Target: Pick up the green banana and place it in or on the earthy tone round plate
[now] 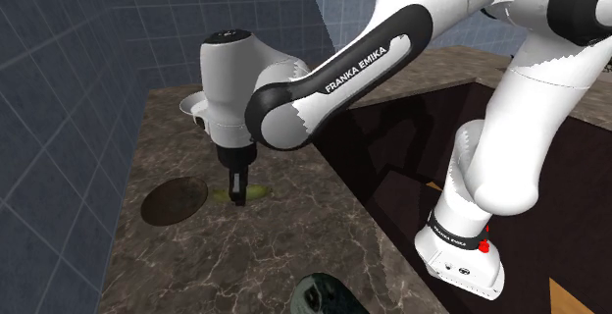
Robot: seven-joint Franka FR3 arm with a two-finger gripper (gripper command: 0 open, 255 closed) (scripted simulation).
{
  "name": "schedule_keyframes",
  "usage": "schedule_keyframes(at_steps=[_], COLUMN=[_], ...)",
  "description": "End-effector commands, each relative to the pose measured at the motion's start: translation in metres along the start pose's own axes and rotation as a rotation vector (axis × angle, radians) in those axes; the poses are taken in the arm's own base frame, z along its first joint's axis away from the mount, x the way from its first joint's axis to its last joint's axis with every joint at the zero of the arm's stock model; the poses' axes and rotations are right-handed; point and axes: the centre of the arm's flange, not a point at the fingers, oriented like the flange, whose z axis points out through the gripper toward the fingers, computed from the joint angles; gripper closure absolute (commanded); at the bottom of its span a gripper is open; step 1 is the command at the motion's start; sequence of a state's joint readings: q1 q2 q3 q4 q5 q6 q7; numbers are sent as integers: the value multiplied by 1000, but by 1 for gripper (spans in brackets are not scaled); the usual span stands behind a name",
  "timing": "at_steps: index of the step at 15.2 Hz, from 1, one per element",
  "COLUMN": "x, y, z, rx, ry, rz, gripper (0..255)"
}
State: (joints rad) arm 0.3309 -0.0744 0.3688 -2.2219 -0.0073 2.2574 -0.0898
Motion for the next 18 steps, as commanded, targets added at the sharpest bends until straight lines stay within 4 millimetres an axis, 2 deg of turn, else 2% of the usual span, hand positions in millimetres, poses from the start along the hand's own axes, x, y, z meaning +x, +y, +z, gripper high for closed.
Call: schedule_keyframes(at_steps=[1,15,16,18], x=[21,187,197,195], y=[11,89,94,93], z=[2,25,26,37], rx=[0,0,0,0], ry=[-1,-1,-1,-1], rz=[0,0,0,0], gripper=[255,255,255,255])
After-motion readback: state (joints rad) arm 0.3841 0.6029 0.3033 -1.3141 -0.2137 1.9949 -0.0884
